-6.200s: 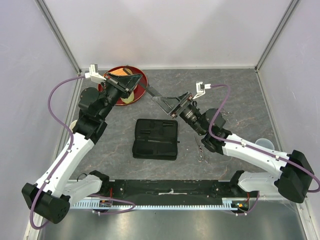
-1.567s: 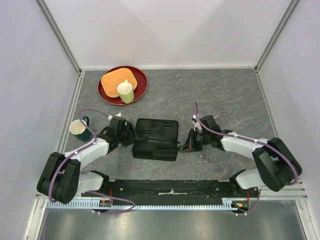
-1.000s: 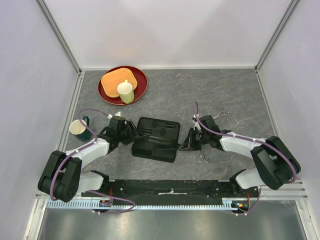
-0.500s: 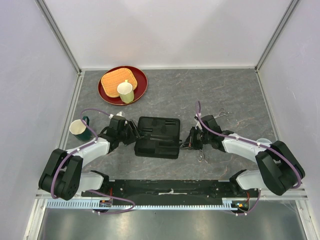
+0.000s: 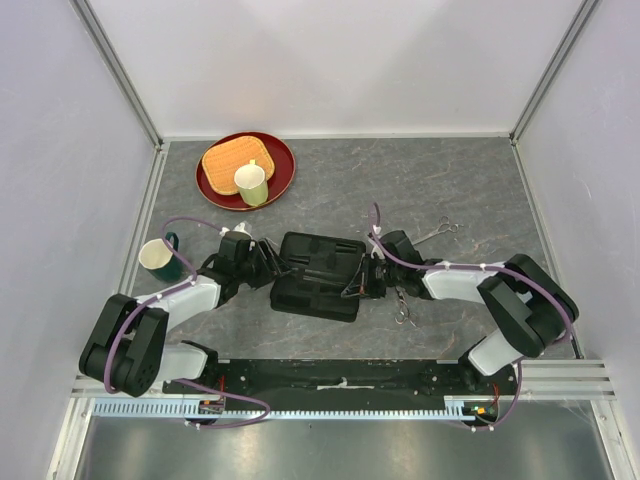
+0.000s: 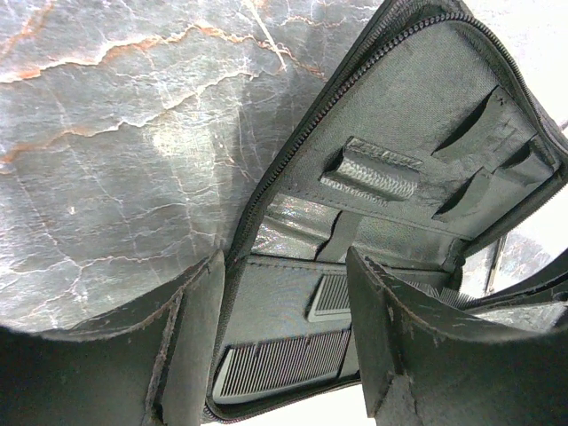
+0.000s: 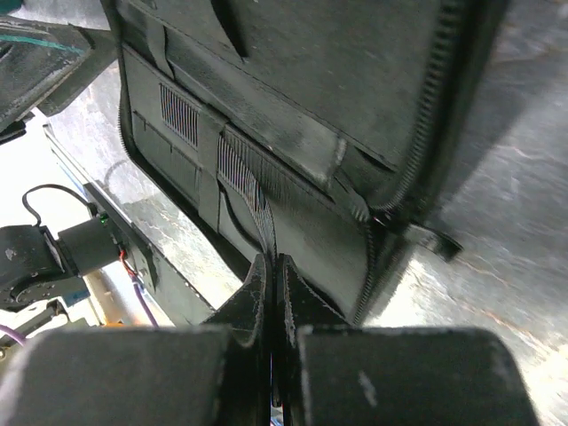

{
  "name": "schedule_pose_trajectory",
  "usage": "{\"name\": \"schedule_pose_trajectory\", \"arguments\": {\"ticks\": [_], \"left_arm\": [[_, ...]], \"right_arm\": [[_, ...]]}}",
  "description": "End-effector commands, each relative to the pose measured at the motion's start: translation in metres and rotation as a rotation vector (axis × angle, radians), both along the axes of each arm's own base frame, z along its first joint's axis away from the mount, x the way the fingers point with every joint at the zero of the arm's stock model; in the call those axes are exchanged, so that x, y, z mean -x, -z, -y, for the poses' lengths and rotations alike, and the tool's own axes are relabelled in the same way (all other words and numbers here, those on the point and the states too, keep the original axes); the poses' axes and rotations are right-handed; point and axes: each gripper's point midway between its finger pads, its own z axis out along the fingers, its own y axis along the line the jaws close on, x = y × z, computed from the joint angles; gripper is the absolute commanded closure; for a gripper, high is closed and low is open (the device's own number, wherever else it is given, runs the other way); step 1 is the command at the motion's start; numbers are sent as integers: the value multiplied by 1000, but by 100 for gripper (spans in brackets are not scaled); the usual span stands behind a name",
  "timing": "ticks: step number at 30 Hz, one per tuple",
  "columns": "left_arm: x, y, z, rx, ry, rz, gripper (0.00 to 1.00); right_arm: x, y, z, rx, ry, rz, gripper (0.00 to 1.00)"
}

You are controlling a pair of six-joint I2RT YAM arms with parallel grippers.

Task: Sort the hair-cutting tools

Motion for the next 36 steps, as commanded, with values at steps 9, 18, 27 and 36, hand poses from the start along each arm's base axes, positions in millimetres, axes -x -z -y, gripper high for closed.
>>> {"name": "schedule_pose_trajectory", "arguments": {"ticks": [9,18,27,36], "left_arm": [[30,17,11,60,44,-125,36],[31,20,10,55,40,-131,36],[31,22,3,27,8,-128,36],[26,21,-7,-16,-45,-119,36]], "right_arm": [[-11,12,-27,-1,37,24,100],[-8,21,-39,15,3,12,100],[-5,29,-26,97,38,-13,85],[12,38,6,239,55,-54,35]]}}
